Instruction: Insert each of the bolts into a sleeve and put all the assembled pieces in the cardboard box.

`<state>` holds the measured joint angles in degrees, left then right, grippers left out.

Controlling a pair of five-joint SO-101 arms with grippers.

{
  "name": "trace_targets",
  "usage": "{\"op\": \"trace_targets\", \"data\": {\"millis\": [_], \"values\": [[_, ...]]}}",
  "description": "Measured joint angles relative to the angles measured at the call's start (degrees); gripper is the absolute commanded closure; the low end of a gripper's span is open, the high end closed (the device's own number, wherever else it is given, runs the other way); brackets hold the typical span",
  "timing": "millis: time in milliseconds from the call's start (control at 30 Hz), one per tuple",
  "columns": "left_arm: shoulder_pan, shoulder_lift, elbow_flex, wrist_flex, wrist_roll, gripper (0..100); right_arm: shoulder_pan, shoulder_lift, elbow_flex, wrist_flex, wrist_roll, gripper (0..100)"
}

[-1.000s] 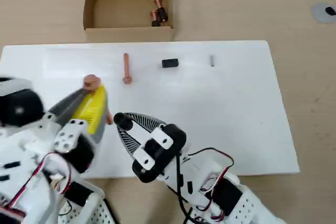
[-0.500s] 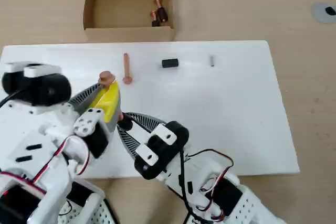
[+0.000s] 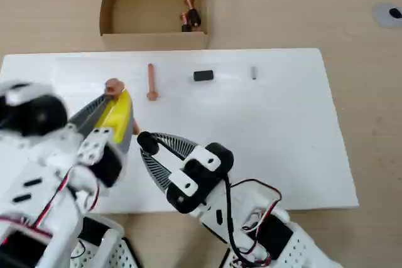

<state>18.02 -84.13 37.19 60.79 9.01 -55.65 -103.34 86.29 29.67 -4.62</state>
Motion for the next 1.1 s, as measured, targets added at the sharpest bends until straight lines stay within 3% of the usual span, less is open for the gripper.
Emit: {"op": "trace_targets", "data": {"millis": [433,1100], "values": [[4.22,-5.89,1.14,0.00,0.00,100,0.00,0.00,0.00,0.00,0.00,98.9],[4.84,-5.89,3.52,0.00,2.02,99,0.00,0.00,0.00,0.00,0.00,98.9]]}}
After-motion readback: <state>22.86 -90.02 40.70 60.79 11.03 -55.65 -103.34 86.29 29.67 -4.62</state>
